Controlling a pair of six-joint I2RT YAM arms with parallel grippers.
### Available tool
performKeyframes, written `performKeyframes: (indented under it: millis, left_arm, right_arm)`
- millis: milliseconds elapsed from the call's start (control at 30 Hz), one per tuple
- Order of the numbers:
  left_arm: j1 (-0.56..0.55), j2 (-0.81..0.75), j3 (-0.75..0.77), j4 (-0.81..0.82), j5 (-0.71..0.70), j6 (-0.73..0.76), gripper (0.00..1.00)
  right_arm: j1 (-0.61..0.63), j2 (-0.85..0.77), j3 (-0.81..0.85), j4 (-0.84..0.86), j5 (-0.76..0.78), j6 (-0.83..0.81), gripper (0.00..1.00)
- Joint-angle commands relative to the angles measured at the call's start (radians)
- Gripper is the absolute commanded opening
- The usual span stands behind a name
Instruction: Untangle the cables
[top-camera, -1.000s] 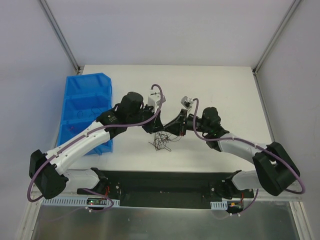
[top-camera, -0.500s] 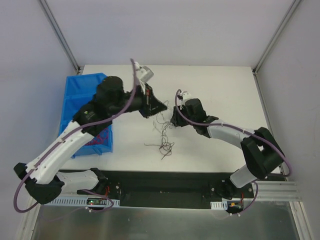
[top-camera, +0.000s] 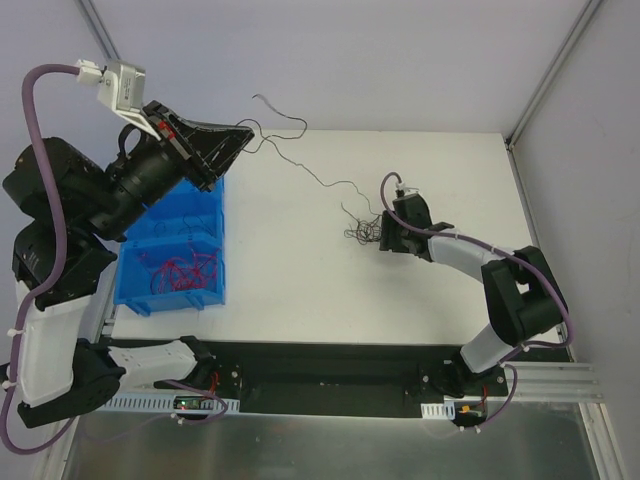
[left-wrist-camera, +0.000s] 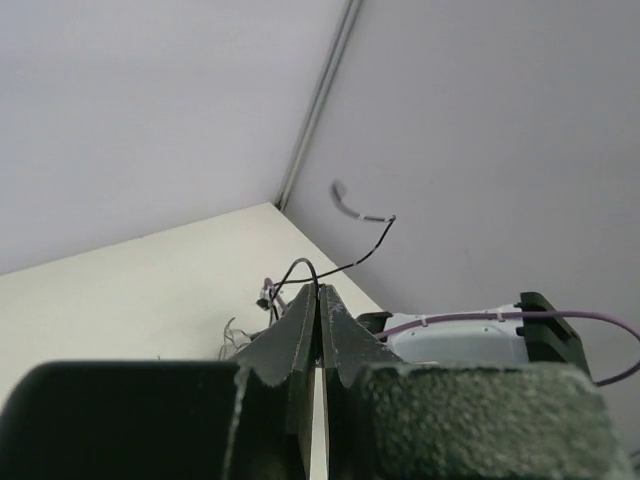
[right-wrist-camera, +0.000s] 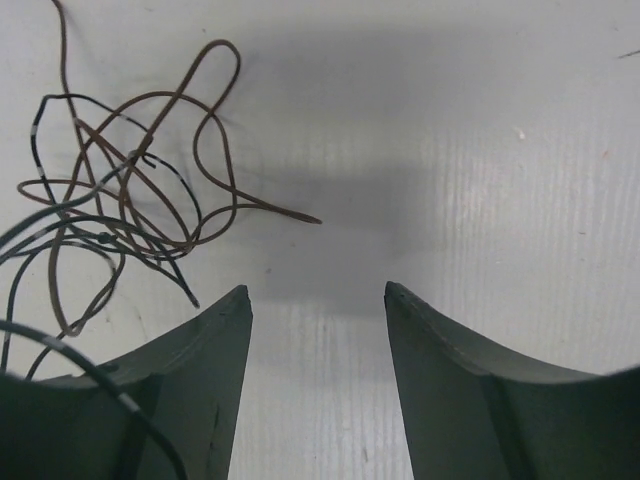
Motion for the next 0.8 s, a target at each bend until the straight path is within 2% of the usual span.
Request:
performKeyframes:
  millis: [0, 233, 367, 500, 633, 767]
  left_arm:
    - [0.008, 0.031, 0.041, -0.078, -0.147, 0.036, 0.0]
    - [0.007, 0.019, 0.081, -0.141, -0.403, 0.147, 0.0]
    - [0.007, 0.068, 0.213, -0.212, -0.469, 0.202, 0.0]
    - [0.007, 0.056, 0.298, -0.222, -0.632, 0.277, 0.0]
    - [0.008, -0.008, 0.234, -0.212, -0.802, 0.317, 0.0]
    - [0.008, -0.079, 0.123, -0.207, -0.87, 0.322, 0.0]
  right_arm:
    - [-0.029, -0.011, -0.002, -0.045, 0.07, 0.033, 0.6]
    - [-0.074, -0.025, -0.017, -0.065, 0.119, 0.06, 0.73]
    - [-0.104, 0.009, -0.004, -0.108, 0.179, 0.112, 0.79]
    - [-0.144, 0.01, -0.01, -0.134, 0.208, 0.174, 0.79]
    - [-0.169, -0.036, -0.054, -0.09, 0.184, 0.194, 0.8]
    - [-0.181, -0.054, -0.079, -0.062, 0.155, 0.198, 0.81]
